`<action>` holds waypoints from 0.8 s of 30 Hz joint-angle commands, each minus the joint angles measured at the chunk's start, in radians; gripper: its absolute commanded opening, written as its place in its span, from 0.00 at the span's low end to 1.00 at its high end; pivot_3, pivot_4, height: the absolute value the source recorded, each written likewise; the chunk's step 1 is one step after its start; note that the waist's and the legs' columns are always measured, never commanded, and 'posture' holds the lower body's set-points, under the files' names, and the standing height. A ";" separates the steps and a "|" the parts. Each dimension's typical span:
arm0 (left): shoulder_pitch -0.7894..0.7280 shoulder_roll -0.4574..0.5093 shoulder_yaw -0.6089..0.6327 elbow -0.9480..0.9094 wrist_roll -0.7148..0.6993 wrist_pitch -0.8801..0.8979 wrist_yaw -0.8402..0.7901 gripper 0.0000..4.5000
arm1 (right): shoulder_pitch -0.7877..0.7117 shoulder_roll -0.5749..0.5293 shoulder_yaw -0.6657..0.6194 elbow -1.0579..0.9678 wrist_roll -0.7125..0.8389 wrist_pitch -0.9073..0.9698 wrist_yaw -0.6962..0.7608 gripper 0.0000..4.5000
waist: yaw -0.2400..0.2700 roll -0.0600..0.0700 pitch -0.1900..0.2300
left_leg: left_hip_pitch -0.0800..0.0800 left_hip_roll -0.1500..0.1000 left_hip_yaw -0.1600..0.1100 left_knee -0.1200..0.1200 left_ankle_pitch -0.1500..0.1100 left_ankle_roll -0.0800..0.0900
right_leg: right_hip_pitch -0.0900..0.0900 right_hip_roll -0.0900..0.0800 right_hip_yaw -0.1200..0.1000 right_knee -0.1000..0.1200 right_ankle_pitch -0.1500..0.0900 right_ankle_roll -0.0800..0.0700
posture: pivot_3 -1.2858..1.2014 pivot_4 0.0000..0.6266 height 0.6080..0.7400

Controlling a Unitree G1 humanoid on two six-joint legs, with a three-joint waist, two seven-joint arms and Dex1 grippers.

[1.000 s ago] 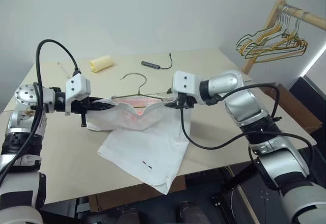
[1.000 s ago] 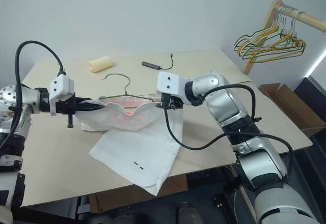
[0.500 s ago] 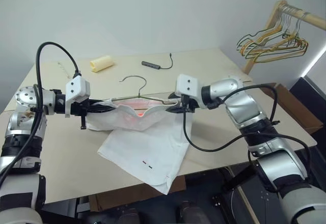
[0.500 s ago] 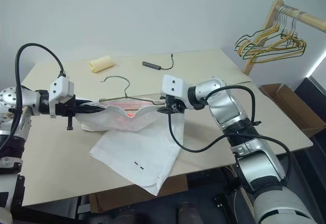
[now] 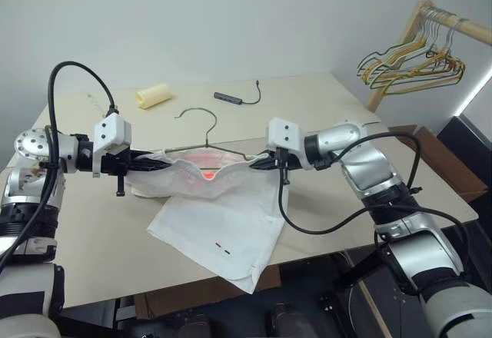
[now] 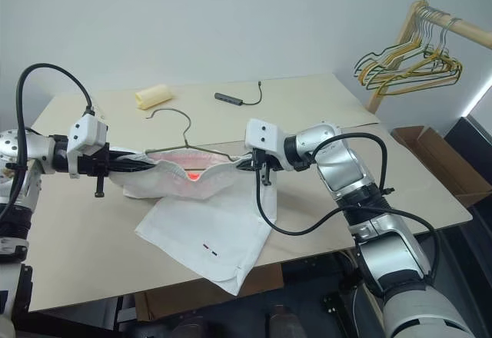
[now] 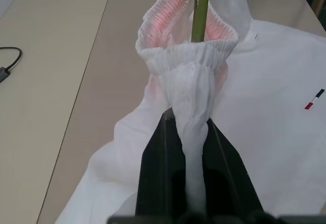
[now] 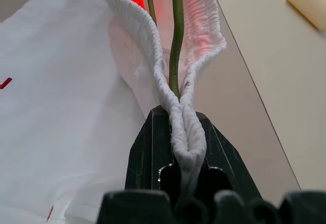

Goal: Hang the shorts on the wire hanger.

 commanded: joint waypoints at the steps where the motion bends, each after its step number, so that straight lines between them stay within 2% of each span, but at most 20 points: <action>1: -0.015 -0.023 0.015 -0.002 0.017 -0.071 0.047 0.00 | -0.005 0.000 -0.033 -0.059 0.023 -0.028 0.002 0.02 | 0.000 0.000 0.000 | 0.000 0.000 0.000 0.000 0.000 0.000 | 0.000 0.000 0.000 0.000 0.000 0.000 | 0.50 0.00 1.00; 3: -0.024 -0.042 0.025 0.028 0.023 -0.112 0.077 0.00 | 0.002 -0.005 -0.031 -0.066 0.019 -0.023 0.000 0.02 | 0.000 0.000 0.000 | 0.000 0.000 0.000 0.000 0.000 0.000 | 0.000 0.000 0.000 0.000 0.000 0.000 | 0.50 0.00 1.00; 6: -0.044 -0.062 0.043 0.067 0.028 -0.147 0.123 0.17 | 0.015 -0.016 -0.040 -0.088 0.026 0.001 -0.001 0.02 | 0.000 0.000 0.000 | 0.000 0.000 0.000 0.000 0.000 0.000 | 0.000 0.000 0.000 0.000 0.000 0.000 | 0.50 0.00 1.00; 12: -0.090 -0.064 0.093 0.160 0.027 -0.195 0.224 0.60 | 0.062 -0.067 -0.088 -0.159 0.044 0.085 -0.022 0.02 | 0.000 0.000 0.000 | 0.000 0.000 0.000 0.001 0.000 0.000 | 0.000 0.000 0.000 0.000 0.000 0.000 | 0.49 0.00 1.00; 17: -0.095 -0.073 0.149 0.170 -0.026 -0.184 0.227 0.97 | 0.112 -0.113 -0.147 -0.229 0.066 0.177 -0.060 0.02 | -0.001 0.000 0.000 | 0.000 0.000 0.000 0.001 0.000 0.000 | 0.000 0.000 0.000 0.000 0.000 0.000 | 0.49 0.00 1.00; 18: -0.100 -0.084 0.166 0.167 -0.044 -0.172 0.242 1.00 | 0.126 -0.127 -0.160 -0.245 0.071 0.199 -0.067 0.02 | -0.001 0.000 0.000 | 0.000 0.000 0.000 0.001 0.000 0.000 | 0.000 0.000 0.000 0.000 0.000 0.000 | 0.48 0.00 1.00; 21: -0.124 -0.137 0.222 0.148 -0.105 -0.125 0.320 1.00 | 0.170 -0.165 -0.219 -0.291 0.092 0.292 -0.114 0.02 | 0.000 0.000 0.000 | 0.000 0.000 0.000 0.001 0.000 0.000 | 0.000 -0.001 0.000 0.000 0.000 0.000 | 0.48 0.00 1.00; 24: -0.117 -0.170 0.257 0.101 -0.192 -0.046 0.287 1.00 | 0.212 -0.203 -0.268 -0.323 0.107 0.365 -0.148 0.02 | -0.003 0.000 0.000 | -0.002 0.000 0.000 0.004 0.000 0.000 | 0.001 -0.001 -0.001 0.000 0.000 0.001 | 0.47 0.00 1.00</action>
